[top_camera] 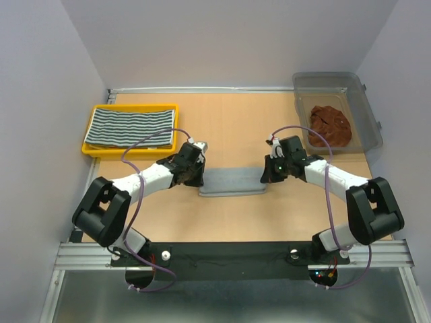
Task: Fold and stack the towels
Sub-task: Fold the towel
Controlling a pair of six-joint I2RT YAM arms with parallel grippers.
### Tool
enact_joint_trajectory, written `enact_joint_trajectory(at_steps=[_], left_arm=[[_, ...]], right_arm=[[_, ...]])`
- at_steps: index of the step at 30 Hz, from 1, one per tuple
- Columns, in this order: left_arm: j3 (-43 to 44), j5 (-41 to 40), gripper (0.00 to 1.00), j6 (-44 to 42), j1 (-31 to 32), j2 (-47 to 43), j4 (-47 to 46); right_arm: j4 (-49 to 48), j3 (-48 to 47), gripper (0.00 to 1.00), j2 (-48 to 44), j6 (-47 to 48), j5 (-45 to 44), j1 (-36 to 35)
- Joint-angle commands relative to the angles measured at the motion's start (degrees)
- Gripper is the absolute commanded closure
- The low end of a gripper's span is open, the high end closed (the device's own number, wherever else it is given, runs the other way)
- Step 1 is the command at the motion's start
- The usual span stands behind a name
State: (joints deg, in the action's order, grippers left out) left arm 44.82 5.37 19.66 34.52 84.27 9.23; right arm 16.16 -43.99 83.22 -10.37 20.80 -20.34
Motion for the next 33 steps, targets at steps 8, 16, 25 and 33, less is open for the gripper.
enact_joint_trajectory(at_steps=[8, 16, 25, 33], left_arm=[[15.38, -12.48, 1.00, -4.80, -0.24, 0.97, 4.39], [23.29, -16.00, 1.00, -9.37, -2.27, 7.74, 4.30], [18.04, -10.12, 1.00, -6.31, -2.53, 6.00, 5.36], [7.84, -5.89, 1.00, -1.91, -2.18, 0.38, 2.90]], right_arm=[[-2.01, -11.02, 0.99, 0.80, 3.78, -9.72, 0.04], [-2.28, -19.02, 0.99, 7.30, 7.29, -13.85, 0.04], [-2.10, -14.47, 0.99, 5.38, 7.03, -9.72, 0.04], [-2.19, -7.43, 0.99, 1.42, 5.01, -8.41, 0.04]])
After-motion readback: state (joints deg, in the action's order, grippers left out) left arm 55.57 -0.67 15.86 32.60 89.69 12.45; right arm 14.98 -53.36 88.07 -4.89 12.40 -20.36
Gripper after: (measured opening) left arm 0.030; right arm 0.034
